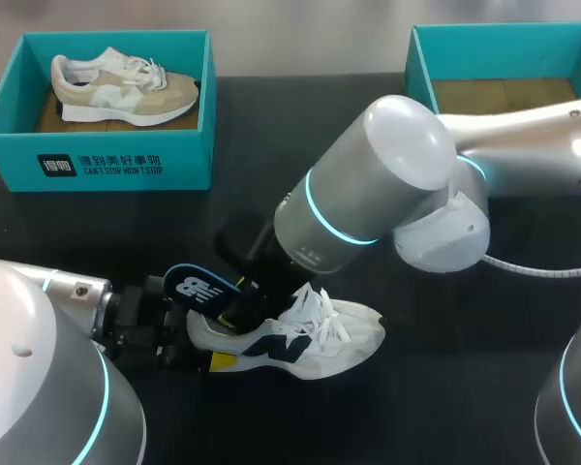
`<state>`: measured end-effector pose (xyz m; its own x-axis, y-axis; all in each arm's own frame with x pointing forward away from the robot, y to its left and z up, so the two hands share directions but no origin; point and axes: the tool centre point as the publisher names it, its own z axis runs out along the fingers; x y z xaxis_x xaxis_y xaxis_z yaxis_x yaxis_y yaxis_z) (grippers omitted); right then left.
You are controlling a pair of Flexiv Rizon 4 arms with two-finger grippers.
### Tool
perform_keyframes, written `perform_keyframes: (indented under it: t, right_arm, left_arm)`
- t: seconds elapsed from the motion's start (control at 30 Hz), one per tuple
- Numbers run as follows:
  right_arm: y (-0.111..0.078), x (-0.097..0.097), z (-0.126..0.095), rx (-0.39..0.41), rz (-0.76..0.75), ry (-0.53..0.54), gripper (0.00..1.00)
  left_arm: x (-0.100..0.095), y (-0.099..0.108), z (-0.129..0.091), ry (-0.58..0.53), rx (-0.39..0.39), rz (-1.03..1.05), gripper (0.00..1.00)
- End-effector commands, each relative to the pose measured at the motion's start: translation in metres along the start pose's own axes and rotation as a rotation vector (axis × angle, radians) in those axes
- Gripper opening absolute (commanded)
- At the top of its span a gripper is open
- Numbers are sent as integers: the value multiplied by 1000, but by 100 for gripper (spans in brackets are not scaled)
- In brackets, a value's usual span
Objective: Take the shoe out of the shoebox, open the shoe tongue, remove and reinsert the insole, then place the shoe into the shoebox
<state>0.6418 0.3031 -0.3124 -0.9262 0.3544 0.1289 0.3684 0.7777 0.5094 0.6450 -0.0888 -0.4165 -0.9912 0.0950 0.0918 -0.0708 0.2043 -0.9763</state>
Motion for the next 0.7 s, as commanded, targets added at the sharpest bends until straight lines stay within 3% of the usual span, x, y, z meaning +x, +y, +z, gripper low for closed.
perform_keyframes:
  t: [0.03, 0.57, 0.67, 0.7]
  right_arm:
    - [-7, -9, 5, -24, 1, 61, 50]
    - [-7, -14, 11, -30, -25, 128, 45]
    - [-7, -14, 10, -25, -29, 115, 50]
    - [-7, -14, 10, -25, -30, 112, 62]
  left_arm:
    - [-1, 2, 0, 1, 0, 0, 0]
    - [-1, 2, 0, 1, 0, 0, 0]
    - [-1, 2, 0, 1, 0, 0, 0]
    - [-1, 2, 0, 1, 0, 0, 0]
